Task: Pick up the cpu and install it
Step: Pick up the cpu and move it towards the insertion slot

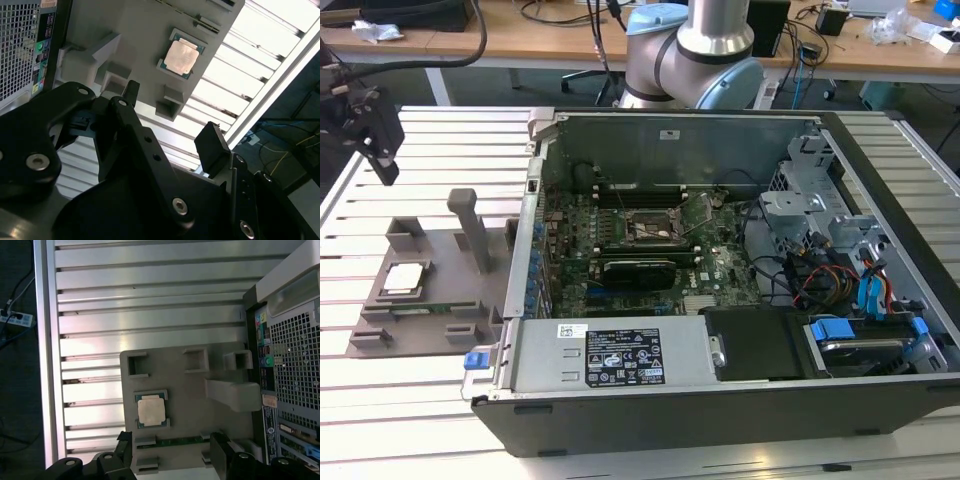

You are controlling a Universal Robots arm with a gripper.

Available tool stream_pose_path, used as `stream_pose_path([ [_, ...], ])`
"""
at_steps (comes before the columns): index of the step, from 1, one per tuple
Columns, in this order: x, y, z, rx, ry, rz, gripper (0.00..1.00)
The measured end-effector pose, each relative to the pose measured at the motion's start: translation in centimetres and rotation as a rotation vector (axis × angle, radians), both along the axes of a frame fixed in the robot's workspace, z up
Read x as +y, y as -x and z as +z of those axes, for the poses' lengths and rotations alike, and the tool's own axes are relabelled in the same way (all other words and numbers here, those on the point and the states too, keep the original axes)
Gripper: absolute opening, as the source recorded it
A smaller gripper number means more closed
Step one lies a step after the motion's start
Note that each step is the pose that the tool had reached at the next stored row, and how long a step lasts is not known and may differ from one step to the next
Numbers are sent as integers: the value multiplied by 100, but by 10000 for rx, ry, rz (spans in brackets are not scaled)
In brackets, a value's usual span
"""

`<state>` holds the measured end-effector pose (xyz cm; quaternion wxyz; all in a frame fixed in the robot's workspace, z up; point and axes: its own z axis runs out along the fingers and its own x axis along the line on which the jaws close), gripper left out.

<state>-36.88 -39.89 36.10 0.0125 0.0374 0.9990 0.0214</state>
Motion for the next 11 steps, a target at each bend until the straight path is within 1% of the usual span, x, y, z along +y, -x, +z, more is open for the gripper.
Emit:
stream_pose_path([
  [11, 0, 0, -59, 1, 0, 0, 72],
])
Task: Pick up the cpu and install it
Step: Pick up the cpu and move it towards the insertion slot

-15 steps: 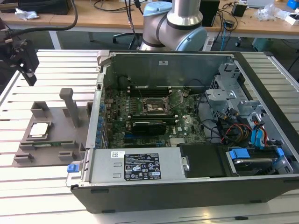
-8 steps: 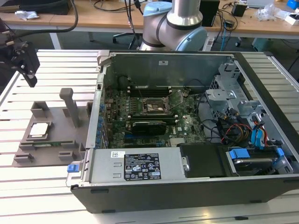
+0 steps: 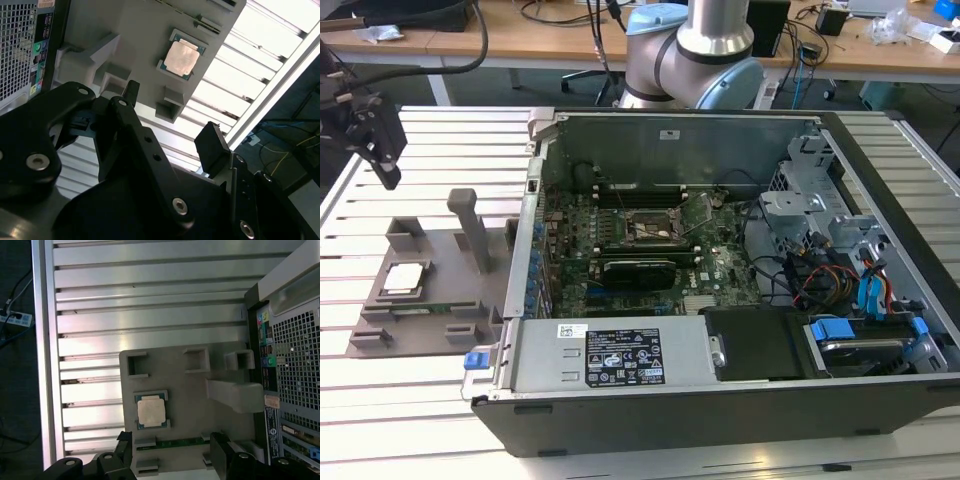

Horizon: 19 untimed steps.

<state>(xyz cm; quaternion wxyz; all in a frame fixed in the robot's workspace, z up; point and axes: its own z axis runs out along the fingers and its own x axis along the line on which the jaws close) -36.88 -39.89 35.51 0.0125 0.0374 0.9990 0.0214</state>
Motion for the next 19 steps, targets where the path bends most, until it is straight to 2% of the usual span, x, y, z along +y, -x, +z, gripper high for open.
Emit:
stream_pose_path([
  [19, 0, 0, -136, 0, 0, 0, 72],
])
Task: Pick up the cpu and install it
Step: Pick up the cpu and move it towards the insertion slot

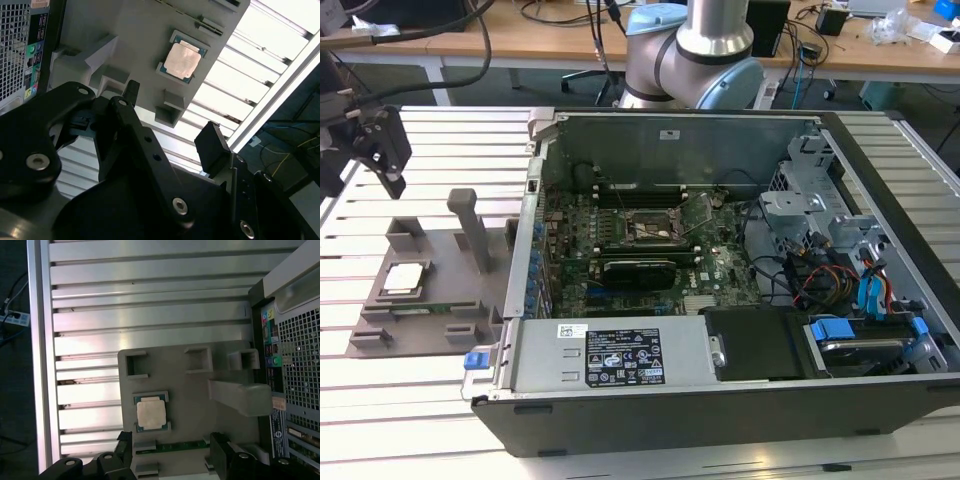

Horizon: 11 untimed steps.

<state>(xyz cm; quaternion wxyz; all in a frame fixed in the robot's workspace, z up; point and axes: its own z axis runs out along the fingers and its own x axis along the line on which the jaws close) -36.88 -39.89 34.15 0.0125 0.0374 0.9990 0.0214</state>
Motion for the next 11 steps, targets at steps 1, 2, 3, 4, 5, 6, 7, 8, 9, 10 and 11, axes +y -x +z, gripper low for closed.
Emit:
stream_pose_path([
  [1, 0, 0, -9, 0, 0, 0, 72],
  [2, 0, 0, -16, -1, 0, 0, 72],
  [3, 0, 0, -20, 0, 0, 0, 72],
  [4, 0, 0, -25, 0, 0, 0, 72],
  [5, 0, 0, -30, -1, 0, 0, 72],
  [6, 0, 0, -39, 0, 0, 0, 72],
  [7, 0, 0, -42, 0, 0, 0, 72],
  [8, 0, 0, -46, 0, 0, 0, 72],
  [9, 0, 0, -53, -1, 0, 0, 72],
  [10, 0, 0, -60, -1, 0, 0, 72],
  [11, 0, 0, -64, -1, 0, 0, 72],
])
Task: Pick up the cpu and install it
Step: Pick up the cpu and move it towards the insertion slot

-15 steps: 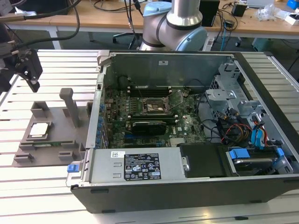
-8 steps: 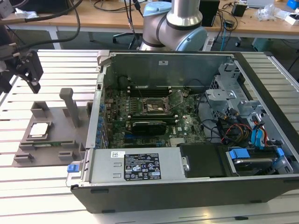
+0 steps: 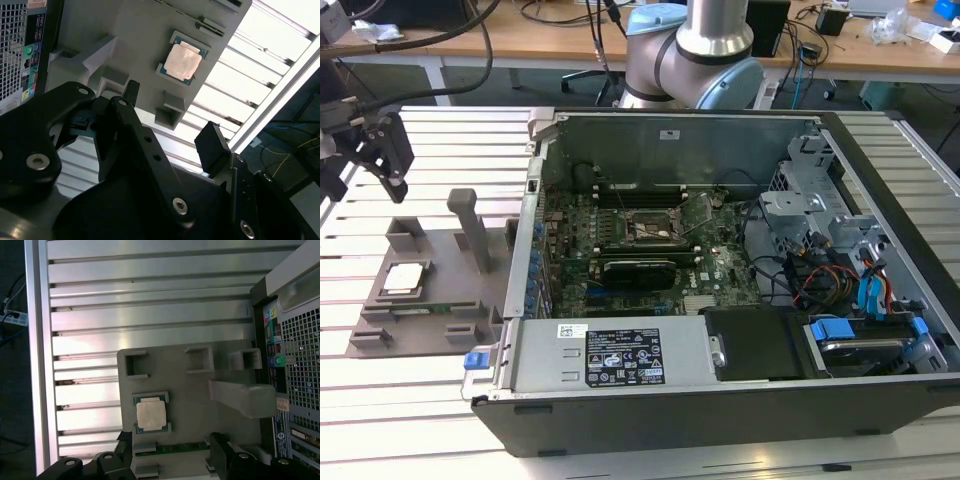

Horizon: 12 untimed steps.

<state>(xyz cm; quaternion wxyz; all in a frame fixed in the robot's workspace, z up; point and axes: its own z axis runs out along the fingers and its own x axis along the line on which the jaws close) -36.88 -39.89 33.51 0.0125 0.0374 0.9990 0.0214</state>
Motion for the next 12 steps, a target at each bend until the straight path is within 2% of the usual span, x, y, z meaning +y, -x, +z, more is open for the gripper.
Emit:
stream_pose_path([
  [12, 0, 0, -68, 1, 1, 0, 72],
])
